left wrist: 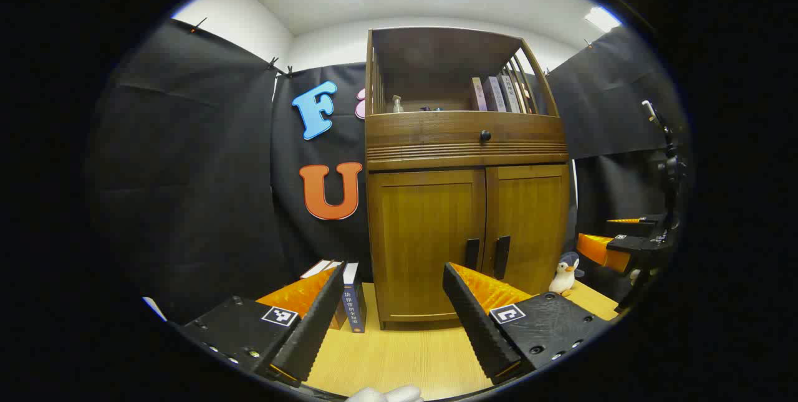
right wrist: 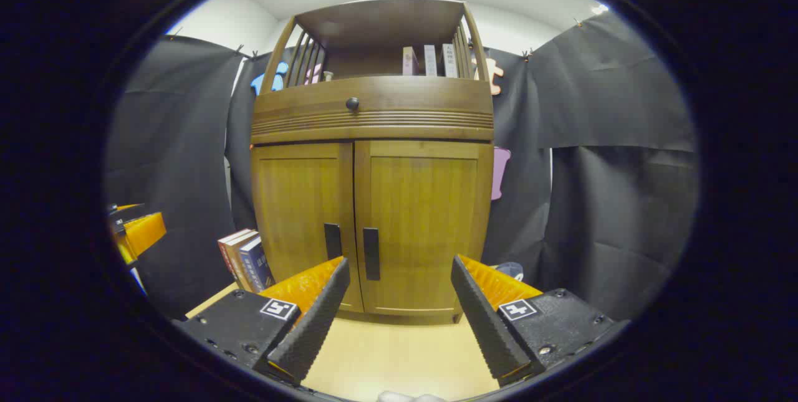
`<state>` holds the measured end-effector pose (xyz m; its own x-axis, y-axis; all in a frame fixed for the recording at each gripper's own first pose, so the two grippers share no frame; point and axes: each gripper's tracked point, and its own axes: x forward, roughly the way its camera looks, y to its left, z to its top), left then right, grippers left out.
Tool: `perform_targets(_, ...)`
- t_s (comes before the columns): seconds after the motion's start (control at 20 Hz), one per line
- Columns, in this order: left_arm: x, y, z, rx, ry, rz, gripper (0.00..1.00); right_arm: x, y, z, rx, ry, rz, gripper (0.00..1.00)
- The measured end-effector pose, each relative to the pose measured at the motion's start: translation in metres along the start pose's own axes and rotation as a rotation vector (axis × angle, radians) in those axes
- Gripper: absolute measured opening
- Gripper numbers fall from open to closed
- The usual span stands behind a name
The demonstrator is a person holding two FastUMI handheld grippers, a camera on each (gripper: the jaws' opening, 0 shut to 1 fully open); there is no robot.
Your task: Open the right door of the double-door shoe cabinet with the right hand, and open the left door with the left hand.
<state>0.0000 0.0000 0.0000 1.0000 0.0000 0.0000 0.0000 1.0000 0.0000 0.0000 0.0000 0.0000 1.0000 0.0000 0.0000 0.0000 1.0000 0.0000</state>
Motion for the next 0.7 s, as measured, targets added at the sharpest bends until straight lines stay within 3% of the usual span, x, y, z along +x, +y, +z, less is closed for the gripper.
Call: perform_targets(0.7,-0.011,0.012,-0.001,-0.019,0.006,0.049,0.96,0.020,0.012,-0.004,-0.022,0.011,0.035,1.00)
